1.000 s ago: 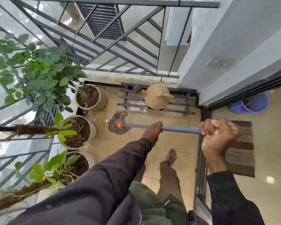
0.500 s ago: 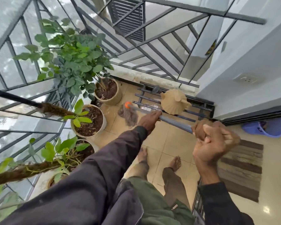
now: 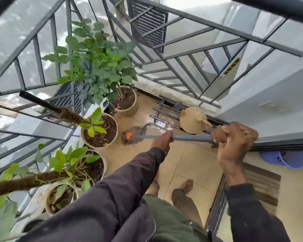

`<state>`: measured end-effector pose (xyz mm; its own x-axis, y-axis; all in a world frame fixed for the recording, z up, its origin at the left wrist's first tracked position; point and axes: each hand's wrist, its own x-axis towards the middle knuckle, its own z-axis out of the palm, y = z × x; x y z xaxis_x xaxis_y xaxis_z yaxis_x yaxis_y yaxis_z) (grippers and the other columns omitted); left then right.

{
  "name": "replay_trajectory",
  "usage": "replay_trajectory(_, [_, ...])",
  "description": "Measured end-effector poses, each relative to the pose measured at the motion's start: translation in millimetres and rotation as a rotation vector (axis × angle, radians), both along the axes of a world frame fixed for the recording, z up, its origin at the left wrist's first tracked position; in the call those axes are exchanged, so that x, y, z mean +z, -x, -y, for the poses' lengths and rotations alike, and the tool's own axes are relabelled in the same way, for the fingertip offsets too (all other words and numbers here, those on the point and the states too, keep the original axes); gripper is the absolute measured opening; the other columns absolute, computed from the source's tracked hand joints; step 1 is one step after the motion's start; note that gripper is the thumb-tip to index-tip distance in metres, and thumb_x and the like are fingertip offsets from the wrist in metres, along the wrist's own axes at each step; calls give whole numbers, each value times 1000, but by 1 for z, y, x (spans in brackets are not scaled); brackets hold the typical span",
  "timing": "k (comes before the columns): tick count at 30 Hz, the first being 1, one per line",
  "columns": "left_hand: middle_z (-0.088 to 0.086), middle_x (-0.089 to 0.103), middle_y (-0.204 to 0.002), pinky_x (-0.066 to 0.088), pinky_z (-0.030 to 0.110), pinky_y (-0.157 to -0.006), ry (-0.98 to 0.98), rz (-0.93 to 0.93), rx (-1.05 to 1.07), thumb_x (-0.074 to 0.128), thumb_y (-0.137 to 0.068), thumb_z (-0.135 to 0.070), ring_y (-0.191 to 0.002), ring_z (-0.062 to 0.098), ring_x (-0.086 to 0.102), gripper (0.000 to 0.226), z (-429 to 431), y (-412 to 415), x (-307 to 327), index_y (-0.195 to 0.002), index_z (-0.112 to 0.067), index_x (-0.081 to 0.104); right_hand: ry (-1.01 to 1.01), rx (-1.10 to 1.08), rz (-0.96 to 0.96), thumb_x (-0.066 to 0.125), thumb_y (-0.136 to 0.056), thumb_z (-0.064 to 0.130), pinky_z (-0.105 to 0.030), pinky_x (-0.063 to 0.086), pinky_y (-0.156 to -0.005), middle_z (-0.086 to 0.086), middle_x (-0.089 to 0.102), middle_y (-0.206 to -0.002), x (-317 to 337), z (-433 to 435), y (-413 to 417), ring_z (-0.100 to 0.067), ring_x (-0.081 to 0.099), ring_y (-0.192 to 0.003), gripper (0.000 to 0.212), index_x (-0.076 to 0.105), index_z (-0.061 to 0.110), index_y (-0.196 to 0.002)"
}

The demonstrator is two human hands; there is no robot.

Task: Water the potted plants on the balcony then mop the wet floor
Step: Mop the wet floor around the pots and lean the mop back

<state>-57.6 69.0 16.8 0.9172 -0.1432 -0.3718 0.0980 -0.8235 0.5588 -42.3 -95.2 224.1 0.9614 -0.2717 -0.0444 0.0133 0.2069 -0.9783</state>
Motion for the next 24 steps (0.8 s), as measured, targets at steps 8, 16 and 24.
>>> replay_trajectory(8, [5,63,-103,54,44,-75,-34,52,55,49,-97,-3,-84,29,64,17,-22,29,16,-110,-13,50,-67,242,104,39,-78,-15,-29,29,-53,13,33,-41,20,-31,-22,-8,27,-36,59,51,33,-45])
replay_trajectory(16, [15,66,-100,49,43,-64,33,239,118,51,-91,6,-82,34,65,28,-18,-64,56,-115,-7,55,-75,320,332,41,-72,-16,-27,31,-56,8,29,-42,66,-47,-81,-13,23,-35,47,45,24,-48])
replay_trajectory(24, [10,62,-92,50,34,-63,141,273,208,53,-91,3,-71,24,58,21,-25,-200,56,-109,-7,55,-56,324,390,41,-70,-17,-25,29,-54,7,28,-43,65,-60,-174,-14,25,-36,42,41,19,-48])
